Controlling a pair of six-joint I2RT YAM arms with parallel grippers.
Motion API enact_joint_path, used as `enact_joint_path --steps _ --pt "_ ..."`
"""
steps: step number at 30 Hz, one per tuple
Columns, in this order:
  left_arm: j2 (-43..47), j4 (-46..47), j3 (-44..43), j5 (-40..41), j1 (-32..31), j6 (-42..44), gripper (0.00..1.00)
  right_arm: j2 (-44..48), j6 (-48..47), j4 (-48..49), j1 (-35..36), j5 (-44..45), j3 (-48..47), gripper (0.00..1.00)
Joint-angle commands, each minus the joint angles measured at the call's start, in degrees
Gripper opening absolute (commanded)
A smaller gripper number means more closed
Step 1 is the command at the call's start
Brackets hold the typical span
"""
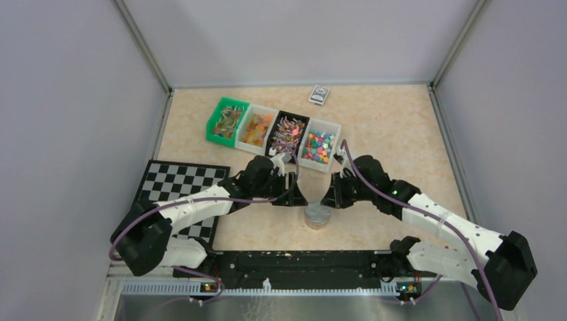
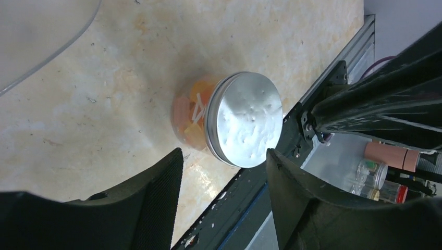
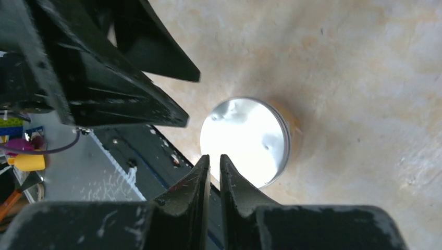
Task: Pack the candies
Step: Screw the bottle lid onto the packing bottle.
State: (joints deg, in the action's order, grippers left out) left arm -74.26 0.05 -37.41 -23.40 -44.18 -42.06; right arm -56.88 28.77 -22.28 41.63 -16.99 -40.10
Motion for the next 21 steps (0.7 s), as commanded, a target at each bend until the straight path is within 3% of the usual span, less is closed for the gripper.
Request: enact_joint_path --steps 1,4,13,21 --pt "-2.1 4.7 1.1 -1.5 0.1 -0.8 0.64 0.5 7.2 5.5 1.3 -1.0 9.3 0.12" --pt "-3.7 6.5 2.3 -2.4 0.1 -1.4 0.62 -2.1 10.0 10.3 2.2 -1.3 16.2 0.1" --pt "-5.1 8.8 3.3 -3.4 0.0 -2.3 0.51 2.0 10.7 9.5 2.3 2.6 14.3 0.11" --pt "-10.0 7.9 4.6 1.5 0.1 0.2 0.42 -2.6 11.9 15.4 2.3 4.8 16.6 0.1"
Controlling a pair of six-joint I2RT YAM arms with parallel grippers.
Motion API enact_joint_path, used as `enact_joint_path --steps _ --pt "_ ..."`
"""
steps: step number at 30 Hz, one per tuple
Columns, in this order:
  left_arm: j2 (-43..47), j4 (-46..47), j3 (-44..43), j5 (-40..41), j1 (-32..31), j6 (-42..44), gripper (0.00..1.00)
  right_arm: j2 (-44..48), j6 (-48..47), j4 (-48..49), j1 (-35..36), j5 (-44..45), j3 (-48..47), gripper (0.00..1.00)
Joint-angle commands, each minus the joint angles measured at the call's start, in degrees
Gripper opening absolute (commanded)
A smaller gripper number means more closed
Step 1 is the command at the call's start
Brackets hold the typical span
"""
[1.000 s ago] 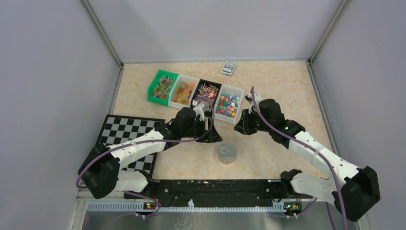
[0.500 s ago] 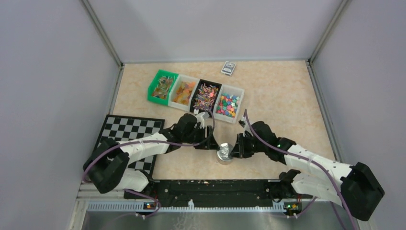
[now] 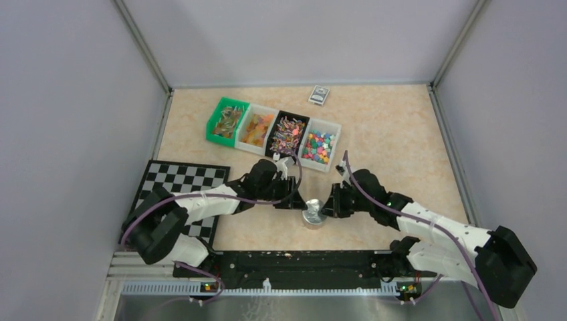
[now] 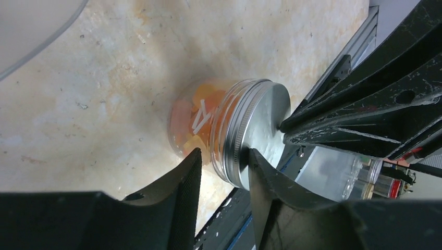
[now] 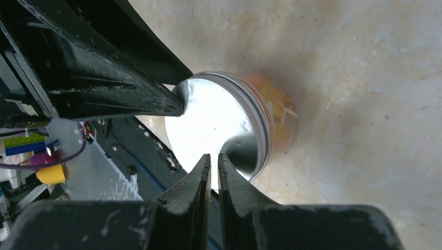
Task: Pack the candies
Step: Screw the bottle lid onto the packing bottle.
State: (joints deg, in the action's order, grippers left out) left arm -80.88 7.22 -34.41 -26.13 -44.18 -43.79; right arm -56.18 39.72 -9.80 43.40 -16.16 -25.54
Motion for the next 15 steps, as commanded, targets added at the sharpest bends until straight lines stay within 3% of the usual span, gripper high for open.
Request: enact_joint_path --steps 1,7,15 --pt "-4.1 1.0 2.0 4.4 0.1 1.9 0.42 -4.4 1.3 3.6 0.5 4.3 3.1 0.1" --pt "-8.7 -4.4 2.9 8.4 0.1 3.4 0.23 -3.3 4.5 5.7 0.5 5.8 8.6 0.09" --pt "-6.2 -4.5 2.7 8.7 0.1 3.9 0.25 0.8 5.3 6.0 0.5 7.3 10.4 0.09"
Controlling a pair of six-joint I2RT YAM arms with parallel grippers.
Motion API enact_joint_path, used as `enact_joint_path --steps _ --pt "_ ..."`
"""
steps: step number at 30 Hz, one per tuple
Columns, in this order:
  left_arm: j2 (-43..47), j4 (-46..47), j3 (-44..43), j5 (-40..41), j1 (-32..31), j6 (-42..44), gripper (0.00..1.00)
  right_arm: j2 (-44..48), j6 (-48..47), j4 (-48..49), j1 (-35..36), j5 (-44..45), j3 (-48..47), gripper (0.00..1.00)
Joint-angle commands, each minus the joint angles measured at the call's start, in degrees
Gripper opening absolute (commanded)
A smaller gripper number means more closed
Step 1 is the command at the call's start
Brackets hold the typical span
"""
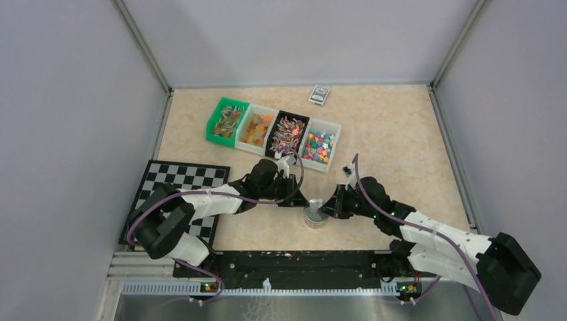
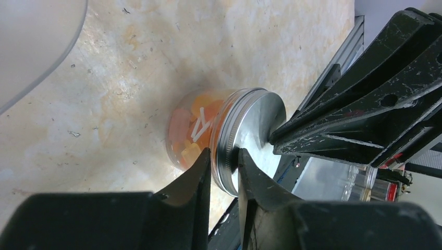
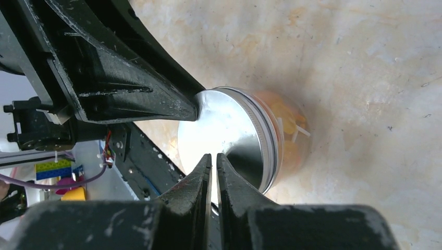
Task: Pack the candies
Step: Screw the bottle lid onto the packing bottle, then reset both arms
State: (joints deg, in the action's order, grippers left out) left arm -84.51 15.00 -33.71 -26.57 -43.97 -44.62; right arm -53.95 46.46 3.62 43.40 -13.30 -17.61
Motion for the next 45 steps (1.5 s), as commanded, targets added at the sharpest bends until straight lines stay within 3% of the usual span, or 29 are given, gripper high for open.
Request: enact_joint_path --steps 1,9,14,19,21,22,23,27,29,36,41,45 --pt "-1.5 -12.3 1.1 9.2 -0.2 5.3 0.27 -1.7 -1.7 -7.3 0.5 4.3 1.8 0.08" --pt "-0.6 -18.4 -12.0 7.7 0.6 9.8 0.4 -2.2 -2.5 -7.0 0.1 3.1 -6.2 0.11" --pt "2.2 -22.7 -19.3 8.4 1.6 11.1 0.46 -1.5 -4.6 -9.7 -0.9 1.3 -15.2 0.19" --pt "8.9 -30.5 -28.6 10.5 6.2 14.8 0.51 1.0 -10.5 -21.5 -1.2 6.5 -28.1 0.44" --pt "11.7 -33.7 -32.8 12.3 7.9 17.0 0.58 2.1 -14.0 -27.5 -1.2 10.5 -33.8 0.65" --pt "13.2 -35.5 -34.7 13.8 8.3 18.5 0.61 2.6 -15.3 -30.2 -1.2 12.5 -36.7 0.81" --pt "14.5 -36.8 -36.6 15.3 8.7 19.8 0.64 3.1 -16.5 -32.3 -1.2 14.7 -39.1 0.85" --pt "19.7 -41.3 -42.2 21.3 8.9 24.6 0.73 6.0 -16.2 -40.2 -1.2 26.7 -45.7 0.87" --pt "22.3 -42.3 -43.3 23.6 8.9 25.8 0.76 7.7 -17.5 -41.5 -1.2 28.6 -46.9 0.87" --pt "32.9 -43.1 -39.4 30.0 8.8 29.9 0.98 14.5 -18.0 -43.9 -1.2 35.9 -43.4 0.88" --pt "40.5 -41.5 -31.0 31.8 8.8 29.7 0.99 20.4 -14.7 -43.4 -1.2 39.8 -37.0 0.88" --pt "46.2 -39.2 -22.9 27.1 8.9 26.4 0.99 25.0 -15.7 -42.2 -1.2 41.7 -33.1 0.89"
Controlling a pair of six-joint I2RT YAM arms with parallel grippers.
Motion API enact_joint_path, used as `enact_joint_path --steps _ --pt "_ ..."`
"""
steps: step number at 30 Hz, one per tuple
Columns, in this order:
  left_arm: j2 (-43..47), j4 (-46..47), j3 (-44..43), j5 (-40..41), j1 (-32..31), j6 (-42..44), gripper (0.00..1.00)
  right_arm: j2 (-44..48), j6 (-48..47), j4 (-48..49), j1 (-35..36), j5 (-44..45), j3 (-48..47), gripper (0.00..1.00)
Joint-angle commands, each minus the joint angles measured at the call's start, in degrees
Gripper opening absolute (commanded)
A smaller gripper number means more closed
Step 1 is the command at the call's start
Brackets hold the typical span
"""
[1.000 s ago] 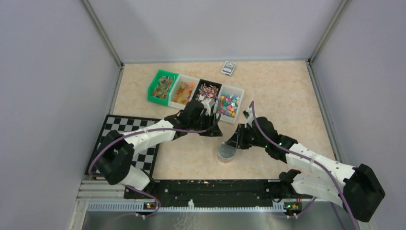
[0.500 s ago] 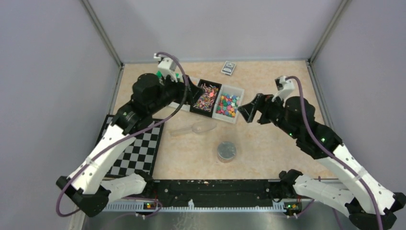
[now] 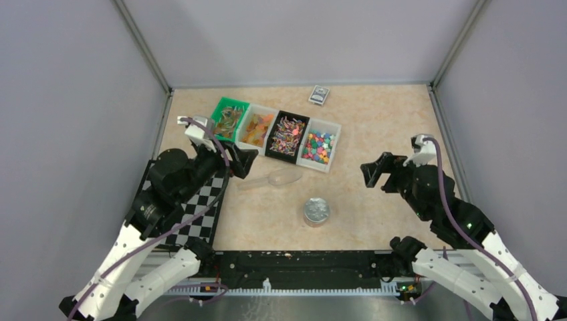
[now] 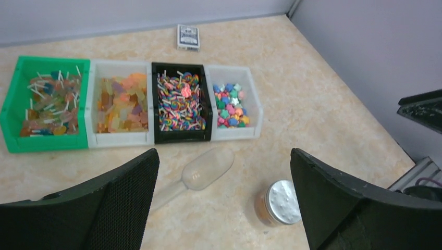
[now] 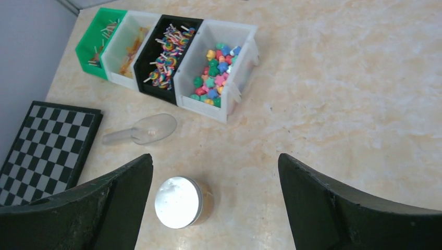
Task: Pack the candies
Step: Reset both arms
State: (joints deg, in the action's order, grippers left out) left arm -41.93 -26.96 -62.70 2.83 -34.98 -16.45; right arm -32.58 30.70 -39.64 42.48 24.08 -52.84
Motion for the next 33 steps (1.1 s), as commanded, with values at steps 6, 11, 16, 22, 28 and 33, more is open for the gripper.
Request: enact_joint_path --steps 6,11,16,22,28,33 --pt "9.0 5.7 13.2 -5.8 -0.1 -2.8 0.99 8.2 -2.5 2.6 -0.3 3.9 3.9 0.89" --pt "9.8 4.9 13.5 -5.3 -0.1 -3.5 0.99 8.7 -1.5 2.0 -0.3 4.0 3.9 0.89" --pt "10.0 4.3 13.8 -5.4 -0.1 -3.4 0.99 8.6 -1.0 1.7 -0.3 4.6 3.7 0.89" --pt "10.4 4.4 14.0 -5.4 -0.1 -3.2 0.99 8.7 -0.6 1.3 -0.3 5.4 3.6 0.9" --pt "10.3 4.7 14.5 -5.3 -0.1 -3.2 0.99 8.7 0.0 0.6 -0.3 5.8 3.8 0.9" --pt "10.4 4.7 14.4 -5.5 -0.1 -3.3 0.99 8.8 0.5 0.5 -0.3 5.7 4.1 0.9"
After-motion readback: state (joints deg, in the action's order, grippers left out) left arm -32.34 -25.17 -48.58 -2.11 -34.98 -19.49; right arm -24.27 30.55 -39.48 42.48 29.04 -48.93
